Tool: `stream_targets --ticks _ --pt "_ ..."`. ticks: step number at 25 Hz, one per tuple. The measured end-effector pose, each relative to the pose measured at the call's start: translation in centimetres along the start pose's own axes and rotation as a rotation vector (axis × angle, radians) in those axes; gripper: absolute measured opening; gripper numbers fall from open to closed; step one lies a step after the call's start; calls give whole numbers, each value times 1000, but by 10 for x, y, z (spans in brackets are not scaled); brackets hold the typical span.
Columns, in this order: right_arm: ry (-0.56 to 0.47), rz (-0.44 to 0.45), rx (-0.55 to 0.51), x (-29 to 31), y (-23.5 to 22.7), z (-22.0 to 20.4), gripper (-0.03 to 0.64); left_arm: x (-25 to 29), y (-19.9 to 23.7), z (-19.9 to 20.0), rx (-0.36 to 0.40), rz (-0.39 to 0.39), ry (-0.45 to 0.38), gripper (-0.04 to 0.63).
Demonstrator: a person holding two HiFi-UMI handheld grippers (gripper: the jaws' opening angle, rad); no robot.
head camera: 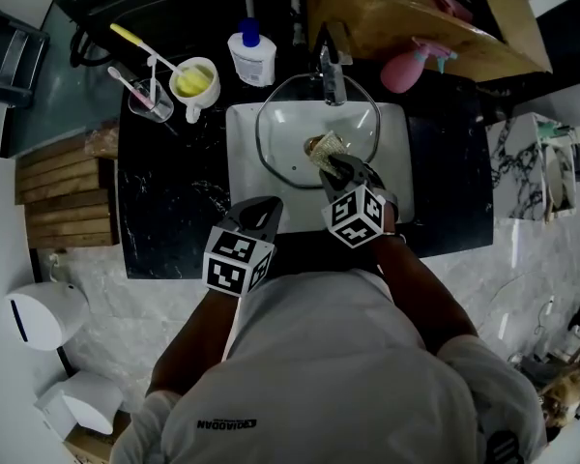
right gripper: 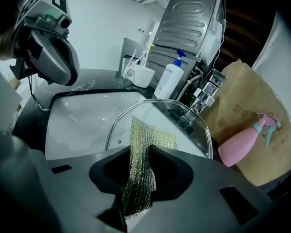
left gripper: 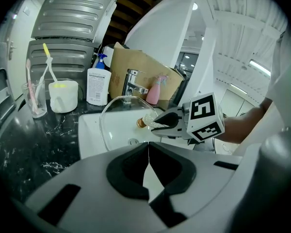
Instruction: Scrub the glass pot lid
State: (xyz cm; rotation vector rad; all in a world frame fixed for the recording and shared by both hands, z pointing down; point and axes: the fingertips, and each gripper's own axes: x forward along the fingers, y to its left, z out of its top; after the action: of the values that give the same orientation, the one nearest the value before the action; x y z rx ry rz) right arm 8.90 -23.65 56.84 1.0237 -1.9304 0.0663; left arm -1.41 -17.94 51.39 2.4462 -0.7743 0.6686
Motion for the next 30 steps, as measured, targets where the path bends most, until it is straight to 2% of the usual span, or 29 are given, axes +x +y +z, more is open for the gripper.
stream_targets --ticks 23,25,30 --pt "-39 77 -24 5 41 37 127 -28 14 -6 -7 24 -23 15" --pt "-47 95 -24 2 46 40 97 -29 13 -8 -8 25 -22 15" --pt "-59 127 -36 -6 54 38 95 -24 4 -6 -3 17 -23 15"
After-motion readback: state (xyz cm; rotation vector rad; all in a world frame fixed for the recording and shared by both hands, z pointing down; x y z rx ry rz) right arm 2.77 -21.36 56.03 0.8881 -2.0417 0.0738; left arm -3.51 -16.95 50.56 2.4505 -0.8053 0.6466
